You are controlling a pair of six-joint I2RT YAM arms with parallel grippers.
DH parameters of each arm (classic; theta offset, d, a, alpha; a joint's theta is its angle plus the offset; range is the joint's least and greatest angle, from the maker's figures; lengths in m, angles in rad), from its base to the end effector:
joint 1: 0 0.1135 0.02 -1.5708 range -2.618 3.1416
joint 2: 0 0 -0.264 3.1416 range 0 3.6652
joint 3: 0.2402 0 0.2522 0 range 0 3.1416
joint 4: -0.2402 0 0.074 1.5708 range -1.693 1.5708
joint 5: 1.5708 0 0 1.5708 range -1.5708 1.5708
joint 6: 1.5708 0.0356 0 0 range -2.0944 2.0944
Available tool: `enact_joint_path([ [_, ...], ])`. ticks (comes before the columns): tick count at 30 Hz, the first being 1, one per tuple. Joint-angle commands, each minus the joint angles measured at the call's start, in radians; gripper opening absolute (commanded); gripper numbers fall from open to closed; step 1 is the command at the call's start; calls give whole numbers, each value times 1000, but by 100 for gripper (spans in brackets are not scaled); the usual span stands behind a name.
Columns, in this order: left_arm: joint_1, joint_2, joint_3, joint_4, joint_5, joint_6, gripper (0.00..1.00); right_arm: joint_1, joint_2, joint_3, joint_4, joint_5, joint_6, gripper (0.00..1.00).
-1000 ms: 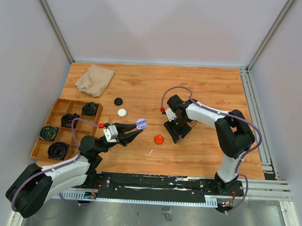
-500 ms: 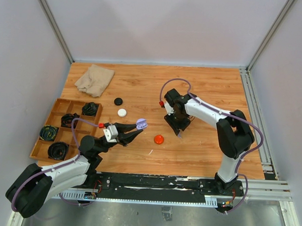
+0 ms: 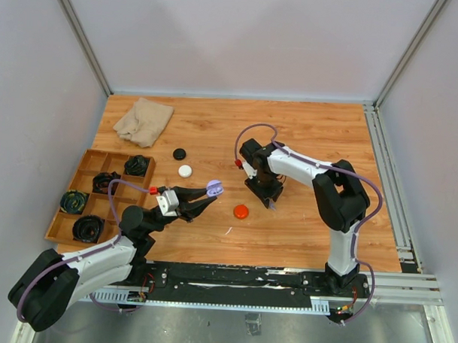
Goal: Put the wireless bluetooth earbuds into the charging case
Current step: Pick up the earbud from the center of the board.
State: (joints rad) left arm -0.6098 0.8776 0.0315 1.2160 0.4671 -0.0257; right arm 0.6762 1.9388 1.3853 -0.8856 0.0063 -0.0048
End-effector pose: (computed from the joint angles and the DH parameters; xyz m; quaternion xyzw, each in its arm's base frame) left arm 0.1197 -0.1032 0.2112 0.3411 0.4714 -0.3750 0.7216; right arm 0.2882 0.2309 0.1734 -0.3330 0.9406 0.0187 0.0632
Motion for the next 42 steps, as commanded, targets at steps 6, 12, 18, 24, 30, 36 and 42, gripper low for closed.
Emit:
enact_joint_path([
  [6,-1,-15,5,11,6,7,0,25,78,52,-61,61,-3,37],
  [12,-1,-14,6,7,5,8,0,31,103,54,-54,62,-5,35],
  [18,-1,-14,7,8,7,7,0,33,107,48,-56,64,-1,27],
  [24,-1,-17,6,12,8,2,0,32,63,40,-54,55,1,18],
  [30,-1,-30,-2,25,0,-3,0,33,-54,24,-26,14,6,17],
  [36,0,-29,-7,35,-10,11,0,33,-177,22,9,-25,11,15],
  [42,-1,-17,-6,62,-18,11,0,34,-291,24,40,-81,14,15],
])
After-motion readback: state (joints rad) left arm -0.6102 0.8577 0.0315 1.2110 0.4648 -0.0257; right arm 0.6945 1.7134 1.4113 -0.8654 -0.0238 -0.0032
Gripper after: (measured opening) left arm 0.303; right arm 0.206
